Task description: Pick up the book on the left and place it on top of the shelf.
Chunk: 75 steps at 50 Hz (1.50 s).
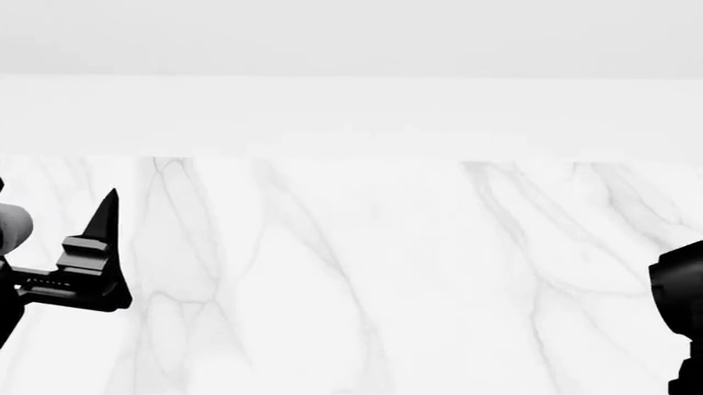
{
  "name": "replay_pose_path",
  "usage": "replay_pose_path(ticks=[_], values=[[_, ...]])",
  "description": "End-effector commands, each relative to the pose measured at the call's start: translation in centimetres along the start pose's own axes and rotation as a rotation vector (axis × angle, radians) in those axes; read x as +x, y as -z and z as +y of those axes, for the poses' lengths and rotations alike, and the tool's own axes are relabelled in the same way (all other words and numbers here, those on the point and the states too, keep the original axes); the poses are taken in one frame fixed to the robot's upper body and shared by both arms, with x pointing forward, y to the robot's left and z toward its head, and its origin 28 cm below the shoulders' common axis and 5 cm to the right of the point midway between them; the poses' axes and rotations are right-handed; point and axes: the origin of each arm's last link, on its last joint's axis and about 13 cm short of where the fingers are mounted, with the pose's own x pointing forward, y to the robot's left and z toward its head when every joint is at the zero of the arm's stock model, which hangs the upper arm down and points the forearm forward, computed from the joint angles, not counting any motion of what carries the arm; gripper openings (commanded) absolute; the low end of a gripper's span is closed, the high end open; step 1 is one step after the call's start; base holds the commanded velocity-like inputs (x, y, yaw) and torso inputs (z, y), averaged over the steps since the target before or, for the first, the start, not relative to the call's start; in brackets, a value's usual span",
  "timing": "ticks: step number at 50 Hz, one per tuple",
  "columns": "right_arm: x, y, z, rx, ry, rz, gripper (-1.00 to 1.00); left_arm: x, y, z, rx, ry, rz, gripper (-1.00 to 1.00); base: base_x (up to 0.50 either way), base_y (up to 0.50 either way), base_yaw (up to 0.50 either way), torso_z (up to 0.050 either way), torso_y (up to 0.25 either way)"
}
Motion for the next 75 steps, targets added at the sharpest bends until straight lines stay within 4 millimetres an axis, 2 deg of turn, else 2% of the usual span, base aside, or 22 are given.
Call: replay_pose_path(ticks=[1, 14, 22, 27, 32, 36, 43, 63, 66, 68, 72, 74, 75], values=[[-0.4, -0.8, -0.7, -0.056, 0.134, -0.099, 1.0, 0.3, 0.1, 0.2, -0.014, -0.019, -0.008, 1.0, 0.01, 0.0, 0.0, 0.0, 0.0], [-0.6, -1.1, -0.5, -0.053, 0.128, -0.133, 1.0, 0.4, 0.1, 0.1, -0.012, -0.016, -0.007, 1.0, 0.0, 0.0, 0.0, 0.0, 0.0], [-1.4, -2.0, -0.1, -0.055, 0.078, -0.229, 1.0, 0.5, 0.2, 0.1, -0.013, -0.017, -0.003, 1.0, 0.01, 0.0, 0.0, 0.0, 0.0], [-3.1, -3.8, -0.6, -0.017, 0.043, -0.354, 1.0, 0.6, 0.2, 0.0, -0.012, -0.012, 0.0, 1.0, 0.01, 0.0, 0.0, 0.0, 0.0], [-6.2, -6.7, -1.8, 0.049, -0.021, -0.566, 1.0, 0.6, 0.2, 0.0, -0.011, -0.01, -0.001, 1.0, 0.0, 0.0, 0.0, 0.0, 0.0], [-7.7, -7.9, -2.6, 0.073, -0.034, -0.657, 1.0, 0.6, 0.3, 0.1, -0.012, -0.011, -0.001, 1.0, 0.0, 0.0, 0.0, 0.0, 0.0], [-8.5, -8.5, -3.0, 0.089, -0.037, -0.706, 1.0, 0.6, 0.3, 0.2, -0.014, -0.014, -0.001, 1.0, 0.0, 0.0, 0.0, 0.0, 0.0], [-8.5, -8.3, -2.1, 0.089, -0.049, -0.726, 1.0, 0.7, 0.4, 0.1, -0.017, -0.01, 0.0, 1.0, 0.0, 0.0, 0.0, 0.0, 0.0], [-8.9, -8.6, -1.4, 0.151, -0.122, -0.766, 1.0, 0.7, 0.4, 0.0, -0.019, -0.009, -0.003, 1.0, 0.0, 0.0, 0.0, 0.0, 0.0], [-9.5, -8.9, -0.6, 0.28, -0.285, -0.774, 1.0, 0.7, 0.5, 0.0, -0.019, -0.008, -0.003, 1.0, 0.0, 0.0, 0.0, 0.0, 0.0], [-10.0, -8.7, 1.7, 0.421, -0.502, -0.818, 1.0, 0.9, 0.7, -0.1, -0.022, -0.004, -0.002, 1.0, 0.0, 0.0, 0.0, 0.0, 0.0], [-10.0, -8.0, 2.8, 0.521, -0.68, -0.796, 1.0, 0.9, 0.8, -0.1, -0.022, -0.002, -0.004, 1.0, 0.0, 0.0, 0.0, 0.0, 0.0], [-9.5, -6.8, 3.5, 0.556, -0.793, -0.772, 1.0, 0.9, 0.8, -0.1, -0.023, -0.001, -0.005, 1.0, 0.0, 0.0, 0.0, 0.0, 0.0]])
